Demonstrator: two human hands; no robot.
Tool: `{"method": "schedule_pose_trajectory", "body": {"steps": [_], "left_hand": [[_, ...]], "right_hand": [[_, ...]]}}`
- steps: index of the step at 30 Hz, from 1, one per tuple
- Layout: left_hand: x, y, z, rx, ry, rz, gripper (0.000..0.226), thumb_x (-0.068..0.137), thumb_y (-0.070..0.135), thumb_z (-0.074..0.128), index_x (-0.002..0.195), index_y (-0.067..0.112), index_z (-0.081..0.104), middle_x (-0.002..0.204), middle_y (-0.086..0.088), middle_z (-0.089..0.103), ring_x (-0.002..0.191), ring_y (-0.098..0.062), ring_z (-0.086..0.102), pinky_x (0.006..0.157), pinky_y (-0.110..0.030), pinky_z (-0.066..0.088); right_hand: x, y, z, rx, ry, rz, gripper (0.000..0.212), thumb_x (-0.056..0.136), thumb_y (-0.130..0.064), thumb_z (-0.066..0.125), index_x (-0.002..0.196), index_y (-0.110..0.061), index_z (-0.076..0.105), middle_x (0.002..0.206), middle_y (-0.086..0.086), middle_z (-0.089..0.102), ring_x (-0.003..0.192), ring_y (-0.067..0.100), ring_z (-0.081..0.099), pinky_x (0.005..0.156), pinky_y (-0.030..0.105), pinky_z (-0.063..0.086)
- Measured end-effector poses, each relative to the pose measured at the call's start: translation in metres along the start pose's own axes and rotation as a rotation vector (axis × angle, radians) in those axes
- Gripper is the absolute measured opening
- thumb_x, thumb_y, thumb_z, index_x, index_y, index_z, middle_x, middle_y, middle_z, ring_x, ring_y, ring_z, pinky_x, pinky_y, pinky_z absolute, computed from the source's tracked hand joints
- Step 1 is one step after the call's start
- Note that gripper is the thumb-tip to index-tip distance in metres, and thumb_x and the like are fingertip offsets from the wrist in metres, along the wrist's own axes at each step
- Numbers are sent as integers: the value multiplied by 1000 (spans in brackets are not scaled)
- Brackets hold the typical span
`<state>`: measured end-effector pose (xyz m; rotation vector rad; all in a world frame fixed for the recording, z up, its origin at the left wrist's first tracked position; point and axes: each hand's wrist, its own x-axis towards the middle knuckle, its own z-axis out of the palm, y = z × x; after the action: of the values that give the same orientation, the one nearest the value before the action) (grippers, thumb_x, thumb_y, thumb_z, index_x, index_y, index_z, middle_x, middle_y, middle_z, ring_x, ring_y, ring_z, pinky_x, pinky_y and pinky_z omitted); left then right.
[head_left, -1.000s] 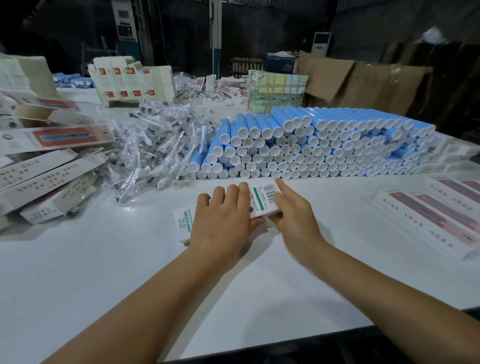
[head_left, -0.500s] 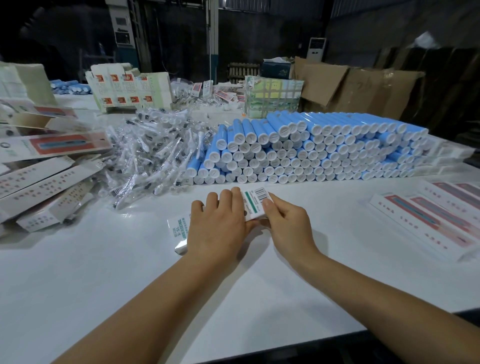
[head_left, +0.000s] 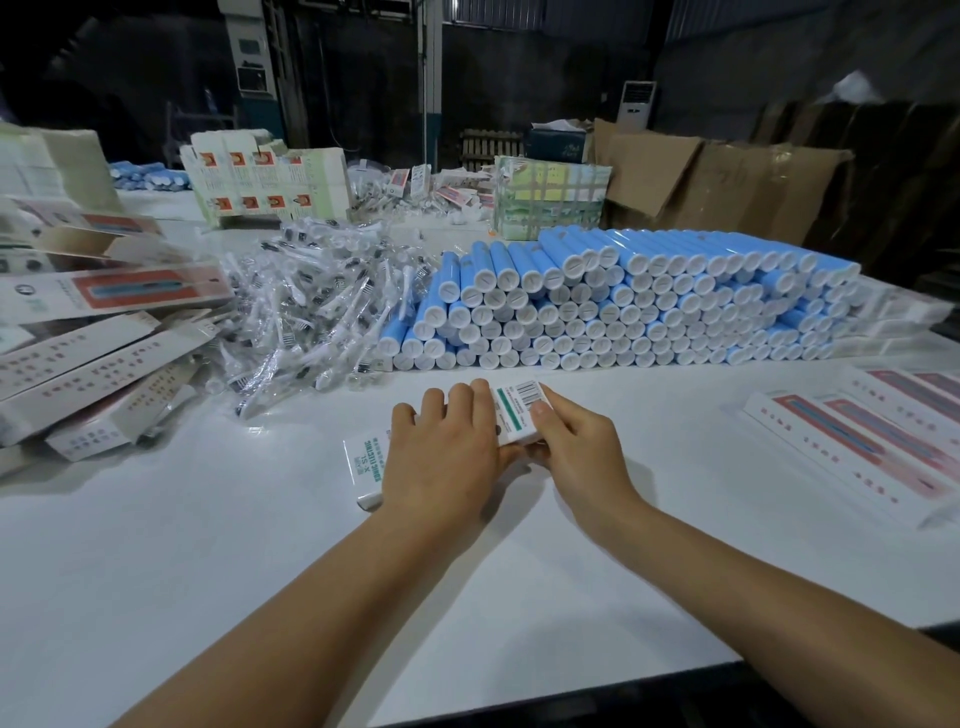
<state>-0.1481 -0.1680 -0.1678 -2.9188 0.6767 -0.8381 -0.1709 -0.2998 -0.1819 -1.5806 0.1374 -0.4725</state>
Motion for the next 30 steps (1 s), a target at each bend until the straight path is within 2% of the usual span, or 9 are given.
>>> {"method": "schedule_pose_trajectory", "body": {"steps": [5, 9, 12, 14, 16, 19, 23, 27, 30], "left_hand": [[5, -4, 1, -44, -37, -24, 79, 89, 68, 20, 146, 13, 20, 131, -1, 45, 115, -25, 44, 86, -37, 32], [8, -10, -13, -274, 7, -80, 85, 82, 67, 7, 147, 16, 21, 132, -1, 44, 117, -24, 43, 86, -36, 34], [11, -16, -26, -907, 215, -113, 61, 93, 62, 19, 127, 20, 46, 105, 0, 55, 94, -18, 52, 71, -33, 39], [12, -15, -30, -1413, 276, -276, 45, 94, 61, 29, 103, 25, 55, 85, 6, 59, 77, -7, 57, 66, -26, 42], [15, -15, -32, -1855, 107, -652, 48, 93, 63, 29, 93, 25, 59, 75, 3, 69, 71, -10, 66, 65, -31, 51], [17, -20, -25, -2287, -211, -1062, 64, 90, 69, 31, 103, 15, 61, 84, -12, 73, 79, -26, 71, 63, -39, 54], [14, -20, -16, -2406, -307, -1250, 72, 85, 76, 36, 115, 15, 57, 97, -18, 68, 87, -36, 66, 67, -48, 54], [12, -15, -13, -2316, -267, -1246, 69, 86, 74, 36, 121, 19, 58, 99, -15, 69, 87, -33, 67, 64, -46, 54], [12, -13, -11, -2318, -211, -1187, 61, 87, 72, 38, 113, 21, 60, 98, -13, 71, 88, -31, 69, 68, -44, 55]], "right_hand": [[-2, -6, 1, 113, -41, 2, 23, 100, -17, 45, 106, -32, 62, 90, -8, 74, 83, 12, 70, 66, 24, 54], [-4, -11, 0, 130, -55, -92, 24, 99, -32, 42, 120, -34, 53, 93, -8, 72, 79, 11, 67, 63, 24, 52], [-7, -12, 2, 94, -71, -115, 34, 85, -41, 44, 117, -36, 54, 93, -6, 68, 77, 11, 63, 62, 25, 50], [-8, -11, 3, 59, -88, -115, 31, 84, -40, 46, 113, -38, 55, 90, -11, 67, 75, 7, 61, 63, 25, 48], [-10, -9, 4, 12, -126, -117, 29, 83, -41, 47, 110, -41, 57, 89, -16, 66, 74, 4, 58, 65, 24, 46], [-15, -9, 7, -132, -225, -170, 29, 83, -48, 49, 111, -50, 54, 94, -24, 60, 79, -3, 56, 71, 19, 44], [-23, -12, 13, -405, -408, -267, 55, 74, -61, 54, 127, -56, 43, 102, -27, 44, 95, -3, 53, 71, 14, 47], [-26, -13, 16, -463, -409, -256, 68, 66, -60, 62, 128, -60, 34, 102, -24, 38, 103, 0, 48, 61, 15, 52], [-25, -13, 17, -449, -395, -230, 72, 69, -53, 60, 137, -47, 37, 100, -27, 36, 102, -1, 46, 59, 12, 50]]}}
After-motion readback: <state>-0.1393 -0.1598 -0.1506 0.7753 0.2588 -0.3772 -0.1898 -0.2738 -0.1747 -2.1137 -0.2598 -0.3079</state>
